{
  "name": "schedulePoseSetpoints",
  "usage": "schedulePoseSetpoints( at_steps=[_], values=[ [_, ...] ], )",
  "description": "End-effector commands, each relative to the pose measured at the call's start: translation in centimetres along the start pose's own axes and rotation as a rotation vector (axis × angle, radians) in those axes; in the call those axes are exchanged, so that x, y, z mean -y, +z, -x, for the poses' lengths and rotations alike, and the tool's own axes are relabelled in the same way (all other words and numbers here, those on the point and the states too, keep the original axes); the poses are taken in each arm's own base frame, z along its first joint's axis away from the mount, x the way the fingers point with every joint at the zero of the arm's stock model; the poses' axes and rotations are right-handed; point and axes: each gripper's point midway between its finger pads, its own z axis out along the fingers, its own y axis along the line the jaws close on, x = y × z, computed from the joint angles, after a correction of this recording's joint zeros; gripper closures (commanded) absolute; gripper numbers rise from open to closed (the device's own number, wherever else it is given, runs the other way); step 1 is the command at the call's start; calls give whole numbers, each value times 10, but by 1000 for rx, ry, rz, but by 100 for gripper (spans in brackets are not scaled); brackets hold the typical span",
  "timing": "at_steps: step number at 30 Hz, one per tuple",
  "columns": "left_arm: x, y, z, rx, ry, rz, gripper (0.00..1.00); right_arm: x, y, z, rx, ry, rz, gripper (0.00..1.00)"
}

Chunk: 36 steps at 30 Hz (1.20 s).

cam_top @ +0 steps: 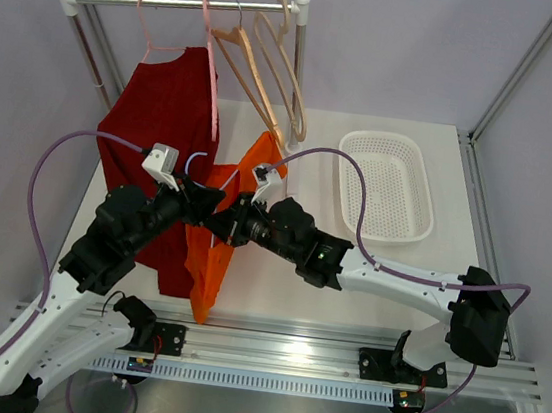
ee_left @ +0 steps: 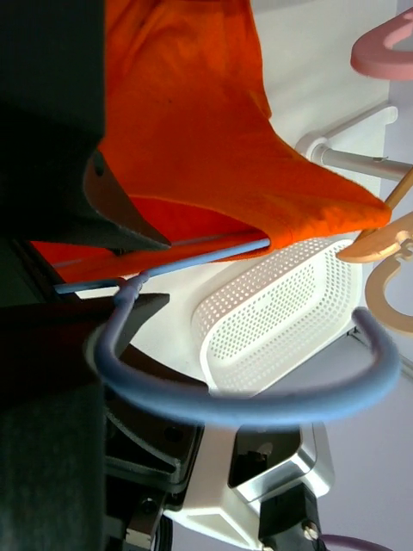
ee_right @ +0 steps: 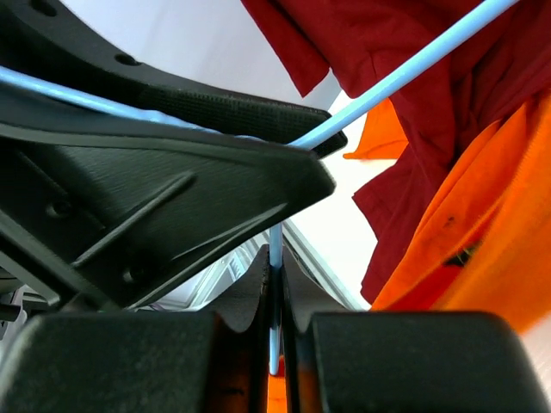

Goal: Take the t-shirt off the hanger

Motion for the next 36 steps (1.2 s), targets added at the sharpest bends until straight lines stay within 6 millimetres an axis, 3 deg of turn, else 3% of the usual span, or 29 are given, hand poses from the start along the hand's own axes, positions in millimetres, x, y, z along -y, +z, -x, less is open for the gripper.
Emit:
schedulePoseSetpoints(
  at_steps=[1,5,7,8,9,12,14,16,19,21,22,25,30,32,36],
  values=[
    [-2,1,27,94,25,42,80,-51,-18,26,58,0,146,100],
    [-1,-1,28,99,19,41,100,-48,-22,21,41,-1,145,100],
    [3,-6,34,114,19,25,100,-50,-27,21,40,-3,152,93],
    [6,-8,36,121,22,15,100,-47,-29,18,30,-8,148,84],
    [7,-11,37,119,26,13,100,-46,-32,17,22,-16,148,62],
    [11,-23,42,120,43,6,100,-53,-52,13,-23,-69,189,33],
    [9,-32,38,101,47,10,100,-57,-70,10,-58,-128,208,25],
    [9,-38,32,79,48,9,100,-56,-87,15,-67,-186,205,22],
    [16,-52,25,37,61,-28,100,-30,-107,29,-29,-273,146,24],
    [22,-66,29,32,66,-46,100,-5,-115,42,-14,-303,86,29],
    [30,-75,34,29,67,-75,100,19,-122,58,2,-325,57,31],
    [43,-87,41,31,45,-121,100,59,-133,83,46,-391,-31,31],
    [60,-97,49,16,18,-184,100,89,-117,90,-16,-497,-136,12],
    [67,-98,50,4,14,-209,100,89,-113,106,28,-532,-165,6],
    [74,-103,50,-24,12,-240,100,90,-101,118,28,-633,-135,8]
  ],
)
